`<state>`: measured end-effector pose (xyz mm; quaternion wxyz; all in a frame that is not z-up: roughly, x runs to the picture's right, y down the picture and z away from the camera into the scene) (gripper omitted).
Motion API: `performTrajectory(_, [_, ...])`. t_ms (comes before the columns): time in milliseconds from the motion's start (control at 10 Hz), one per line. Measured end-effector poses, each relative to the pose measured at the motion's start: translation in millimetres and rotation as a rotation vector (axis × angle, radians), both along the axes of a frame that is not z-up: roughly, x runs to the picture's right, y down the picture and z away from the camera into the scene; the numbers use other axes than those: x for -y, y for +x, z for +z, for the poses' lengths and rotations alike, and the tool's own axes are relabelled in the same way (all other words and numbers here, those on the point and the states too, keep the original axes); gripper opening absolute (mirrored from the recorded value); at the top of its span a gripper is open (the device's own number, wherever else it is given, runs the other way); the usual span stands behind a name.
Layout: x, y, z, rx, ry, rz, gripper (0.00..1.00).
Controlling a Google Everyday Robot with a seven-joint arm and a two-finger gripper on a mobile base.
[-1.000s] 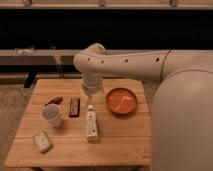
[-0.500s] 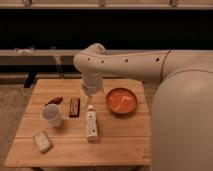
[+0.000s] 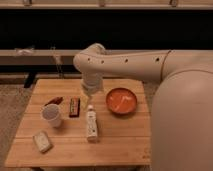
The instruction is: Place the eraser in the ceramic cup
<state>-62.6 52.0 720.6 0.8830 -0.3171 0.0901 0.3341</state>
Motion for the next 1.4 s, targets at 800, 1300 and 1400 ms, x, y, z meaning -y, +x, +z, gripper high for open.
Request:
performTrajectory(800, [0.0,0.0,0.0,0.0,0.0,0.0,0.8])
performTrajectory(1300, [0.6,-1.7,1.9,-0.004,0.004,-0.001,0.8])
performTrajectory(1400, [0.7,-8.4,8.1,-0.008,0.006,-0.001,0.8])
